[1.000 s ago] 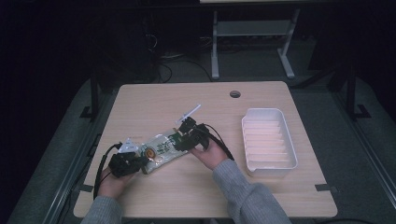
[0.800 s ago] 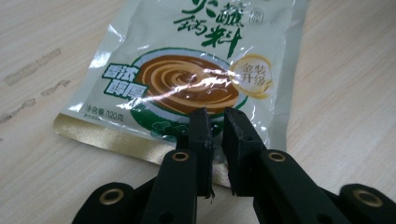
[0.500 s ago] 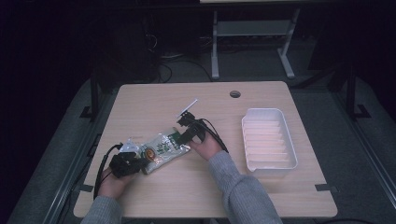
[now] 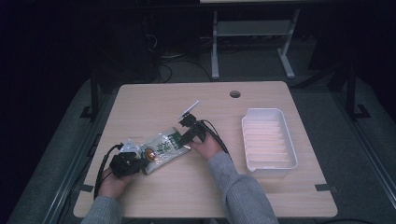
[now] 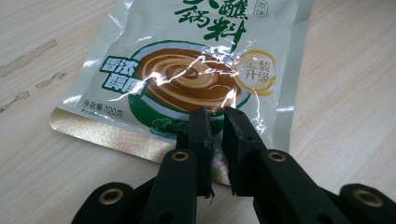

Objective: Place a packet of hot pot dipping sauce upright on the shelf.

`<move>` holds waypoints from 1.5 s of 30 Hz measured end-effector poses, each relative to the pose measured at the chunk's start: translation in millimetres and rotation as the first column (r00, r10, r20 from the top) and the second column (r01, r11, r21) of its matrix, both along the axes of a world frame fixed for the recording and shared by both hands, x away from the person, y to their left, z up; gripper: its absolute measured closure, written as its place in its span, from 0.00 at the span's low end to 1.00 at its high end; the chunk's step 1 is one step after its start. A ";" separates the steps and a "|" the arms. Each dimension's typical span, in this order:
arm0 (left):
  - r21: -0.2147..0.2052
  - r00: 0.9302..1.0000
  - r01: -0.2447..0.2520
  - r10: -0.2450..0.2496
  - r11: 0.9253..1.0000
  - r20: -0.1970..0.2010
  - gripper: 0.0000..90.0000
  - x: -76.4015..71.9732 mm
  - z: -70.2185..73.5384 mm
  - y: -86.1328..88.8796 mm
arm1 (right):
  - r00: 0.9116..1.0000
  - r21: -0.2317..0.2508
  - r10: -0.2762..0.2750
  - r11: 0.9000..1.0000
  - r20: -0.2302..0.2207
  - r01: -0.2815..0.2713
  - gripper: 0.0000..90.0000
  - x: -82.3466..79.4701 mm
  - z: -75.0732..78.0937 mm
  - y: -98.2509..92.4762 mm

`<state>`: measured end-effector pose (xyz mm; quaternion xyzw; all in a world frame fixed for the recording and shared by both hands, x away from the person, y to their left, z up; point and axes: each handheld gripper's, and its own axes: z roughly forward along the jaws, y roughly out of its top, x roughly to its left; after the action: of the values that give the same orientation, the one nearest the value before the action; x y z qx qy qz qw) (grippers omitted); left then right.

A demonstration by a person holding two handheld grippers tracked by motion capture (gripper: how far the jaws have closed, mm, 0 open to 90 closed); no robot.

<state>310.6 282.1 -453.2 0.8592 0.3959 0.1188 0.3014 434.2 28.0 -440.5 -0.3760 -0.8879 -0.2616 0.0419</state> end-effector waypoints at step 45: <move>-0.041 1.000 0.015 -0.015 0.999 0.012 0.75 -1.7 5.6 -1.6 | 0.996 0.178 0.075 0.982 -0.056 -0.064 0.96 -6.7 7.8 0.3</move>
<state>308.9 280.5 -447.6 0.8550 0.3902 0.1134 0.3224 427.5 28.2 -432.7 -0.3475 -0.8722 -0.3254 0.1119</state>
